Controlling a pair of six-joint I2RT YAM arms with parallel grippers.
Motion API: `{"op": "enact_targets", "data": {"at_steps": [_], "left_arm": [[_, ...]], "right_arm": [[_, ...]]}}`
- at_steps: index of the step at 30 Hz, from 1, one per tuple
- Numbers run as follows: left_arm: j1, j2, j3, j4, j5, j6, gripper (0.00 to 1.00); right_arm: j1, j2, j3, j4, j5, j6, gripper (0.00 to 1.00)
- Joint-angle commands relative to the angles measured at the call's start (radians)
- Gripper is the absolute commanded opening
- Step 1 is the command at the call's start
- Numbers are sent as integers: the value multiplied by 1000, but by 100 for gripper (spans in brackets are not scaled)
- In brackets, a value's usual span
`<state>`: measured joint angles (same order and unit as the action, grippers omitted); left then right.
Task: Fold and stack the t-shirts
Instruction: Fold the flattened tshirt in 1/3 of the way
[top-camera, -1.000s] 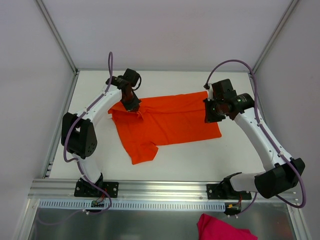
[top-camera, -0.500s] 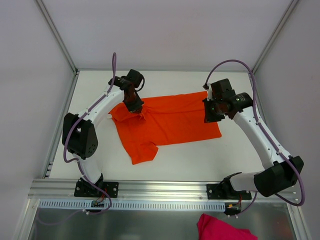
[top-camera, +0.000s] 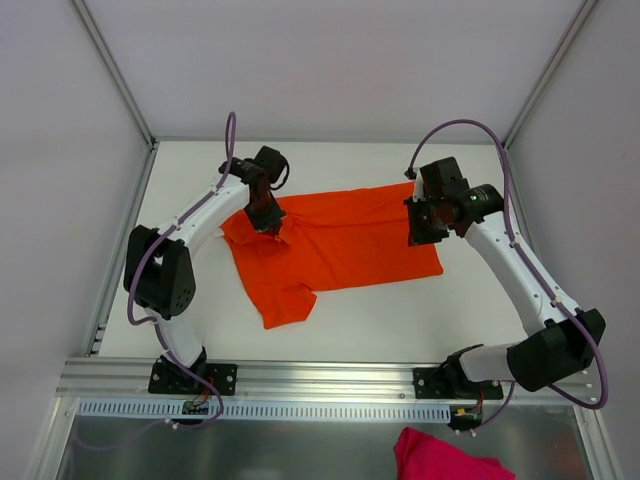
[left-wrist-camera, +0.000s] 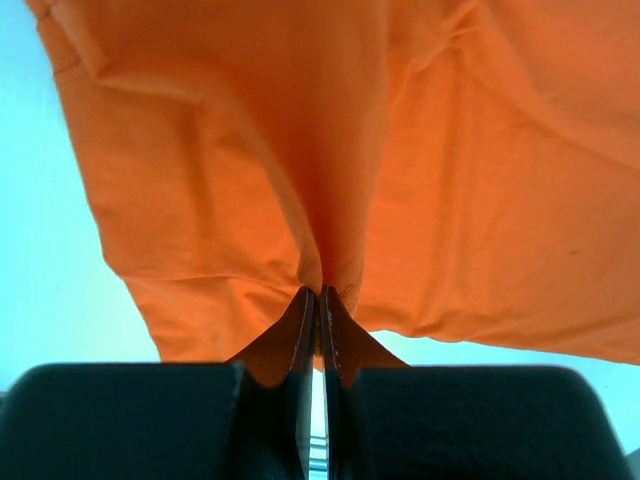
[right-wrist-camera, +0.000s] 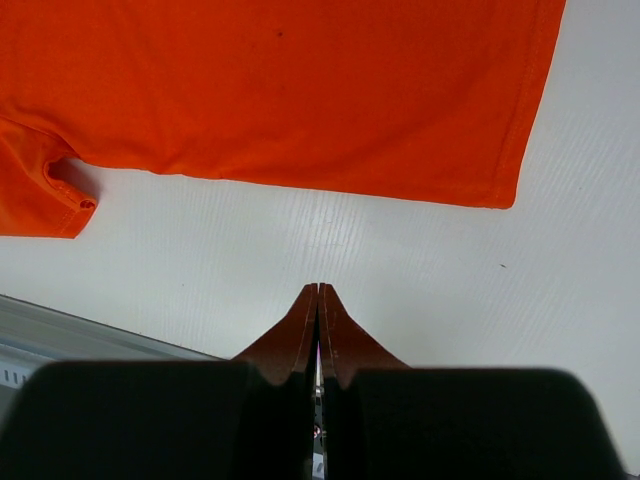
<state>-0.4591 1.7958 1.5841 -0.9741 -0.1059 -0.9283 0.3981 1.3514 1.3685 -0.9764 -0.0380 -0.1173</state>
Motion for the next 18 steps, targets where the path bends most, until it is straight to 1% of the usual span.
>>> {"op": "enact_targets", "data": {"at_steps": [1,5,6,9,11,13,18], "left_arm": [[-9,-52,-73,-9,0,6,0],[-9,-65,-165,27,90,8,0],[-10,-70,-205,46,145,16,0],[-10,-55,-231,49,179,28,0],[-10,-43,-233,49,196,43,0],[-10,-7,-228,49,244,58,0],[-10,30,-214,41,244,75,0]], "right_arm": [[8,-3,35,-7,15,-16,1],[8,-5,46,-18,26,-25,1],[8,-5,49,-22,26,-22,1],[8,-6,50,-22,15,-16,1],[8,-6,50,-24,10,-16,1],[7,-6,52,-25,9,-15,1],[7,-8,55,-28,0,-12,1]]}}
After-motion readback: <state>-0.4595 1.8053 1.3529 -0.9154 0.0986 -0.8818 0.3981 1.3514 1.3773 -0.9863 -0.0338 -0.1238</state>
